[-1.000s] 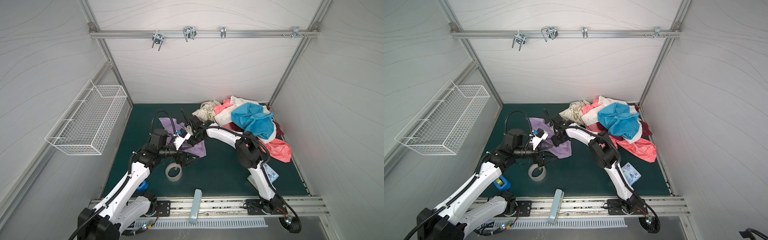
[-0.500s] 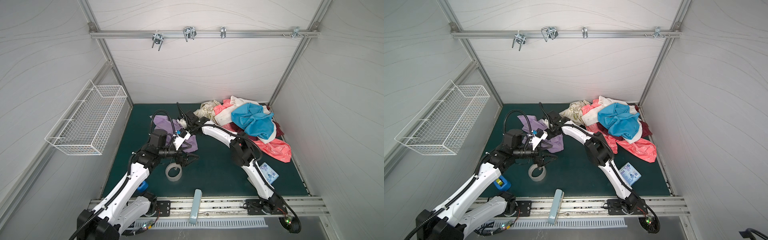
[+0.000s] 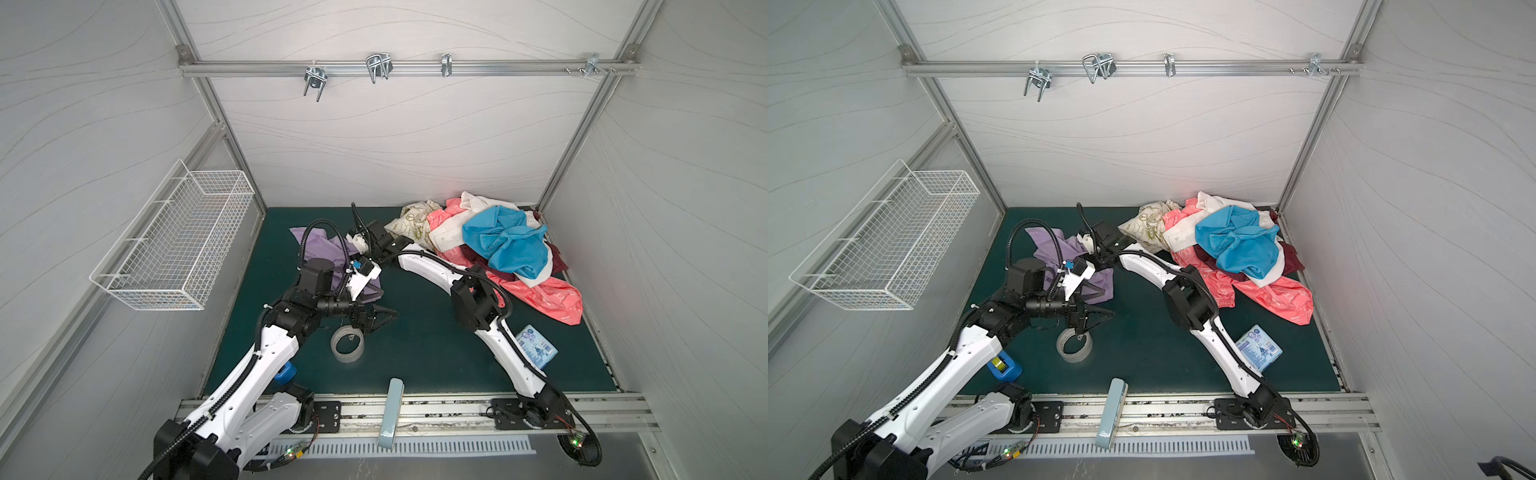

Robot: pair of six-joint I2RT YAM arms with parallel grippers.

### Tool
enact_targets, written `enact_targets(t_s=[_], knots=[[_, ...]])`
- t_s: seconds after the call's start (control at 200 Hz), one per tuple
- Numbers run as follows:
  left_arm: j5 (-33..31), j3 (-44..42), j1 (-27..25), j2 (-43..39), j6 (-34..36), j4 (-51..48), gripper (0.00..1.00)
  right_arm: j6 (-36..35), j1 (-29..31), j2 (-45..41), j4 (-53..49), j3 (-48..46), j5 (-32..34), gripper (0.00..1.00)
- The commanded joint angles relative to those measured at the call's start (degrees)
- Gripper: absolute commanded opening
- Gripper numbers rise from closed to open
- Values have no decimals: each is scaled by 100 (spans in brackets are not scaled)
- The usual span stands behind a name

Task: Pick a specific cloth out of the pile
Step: 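Release the lavender shirt and pull the right gripper back toward the pile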

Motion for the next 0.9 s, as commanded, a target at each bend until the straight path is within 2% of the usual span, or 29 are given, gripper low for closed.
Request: enact_targets(t_s=[0.0, 0.245, 0.315, 0.495, 0.615, 0.896], knots=[[49, 14, -30, -124, 91, 184, 99, 222, 33, 175, 389, 167, -392, 75], [55, -13, -30, -176, 61, 237, 99, 423, 10, 269, 680, 162, -801, 78], [56, -17, -30, -193, 60, 269, 99, 368, 9, 162, 579, 96, -708, 87], [62, -31, -38, -225, 54, 274, 99, 117, -45, -706, 885, -922, -457, 99], [54, -39, -43, -246, 45, 289, 99, 123, -210, -1236, 826, -1383, -548, 99], [70, -48, -47, -265, 31, 355, 99, -71, -497, -2406, 32, -2239, 84, 99]])
